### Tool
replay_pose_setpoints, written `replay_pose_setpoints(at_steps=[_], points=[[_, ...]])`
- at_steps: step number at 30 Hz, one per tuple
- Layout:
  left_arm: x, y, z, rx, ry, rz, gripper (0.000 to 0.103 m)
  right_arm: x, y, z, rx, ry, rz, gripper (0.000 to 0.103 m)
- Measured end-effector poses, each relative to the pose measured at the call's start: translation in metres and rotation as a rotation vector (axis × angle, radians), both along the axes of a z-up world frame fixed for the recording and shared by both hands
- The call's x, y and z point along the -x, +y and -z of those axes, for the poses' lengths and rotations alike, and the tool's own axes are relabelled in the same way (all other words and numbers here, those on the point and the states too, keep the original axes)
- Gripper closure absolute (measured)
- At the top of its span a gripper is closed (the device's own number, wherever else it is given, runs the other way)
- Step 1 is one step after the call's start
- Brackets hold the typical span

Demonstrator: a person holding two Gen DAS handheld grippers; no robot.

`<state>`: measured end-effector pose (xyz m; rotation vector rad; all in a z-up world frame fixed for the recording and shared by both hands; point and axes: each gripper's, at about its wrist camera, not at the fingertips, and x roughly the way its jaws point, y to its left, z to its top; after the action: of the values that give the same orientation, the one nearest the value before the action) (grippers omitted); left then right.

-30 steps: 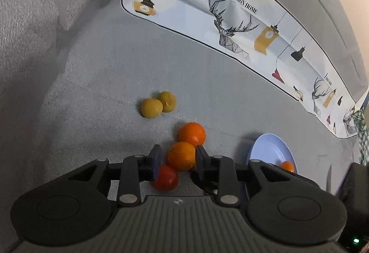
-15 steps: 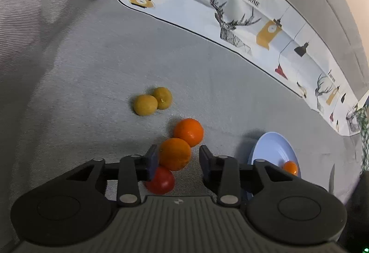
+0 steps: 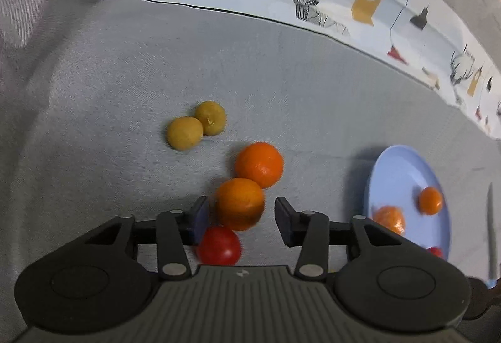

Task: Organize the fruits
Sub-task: 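Grasp a mandarin with the left tool while the right tool grasps a small yellow fruit, then carry the mandarin in the left tool and yellow fruit in the right tool over the plate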

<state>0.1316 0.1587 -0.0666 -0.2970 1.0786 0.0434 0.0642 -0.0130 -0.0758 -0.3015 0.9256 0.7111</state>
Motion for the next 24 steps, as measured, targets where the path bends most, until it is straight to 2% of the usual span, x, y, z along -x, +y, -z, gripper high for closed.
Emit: replay_pose_setpoints(at_steps=[1, 2, 6, 13, 16, 20, 24], points=[[0.000, -0.001, 0.001, -0.011, 0.004, 0.004, 0.064, 0.000, 0.000, 0.000, -0.003, -0.003, 0.001, 0.078], [0.001, -0.001, 0.001, -0.016, 0.004, 0.011, 0.066, 0.000, 0.000, 0.000, -0.005, -0.002, 0.004, 0.078], [0.006, -0.008, -0.008, -0.093, -0.036, 0.036, 0.067, 0.000, -0.003, -0.005, -0.024, -0.017, 0.007, 0.078], [0.020, -0.013, -0.036, -0.116, -0.156, 0.033, 0.068, 0.000, -0.050, -0.048, -0.180, -0.134, 0.102, 0.078], [0.027, -0.023, -0.050, -0.130, -0.220, 0.037, 0.068, -0.001, -0.077, -0.064, -0.211, -0.197, 0.146, 0.078], [0.043, -0.047, -0.074, -0.187, -0.340, 0.054, 0.067, -0.004, -0.116, -0.079, -0.196, -0.299, 0.191, 0.078], [0.057, -0.072, -0.092, -0.203, -0.426, 0.082, 0.067, -0.015, -0.147, -0.072, -0.166, -0.295, 0.257, 0.078]])
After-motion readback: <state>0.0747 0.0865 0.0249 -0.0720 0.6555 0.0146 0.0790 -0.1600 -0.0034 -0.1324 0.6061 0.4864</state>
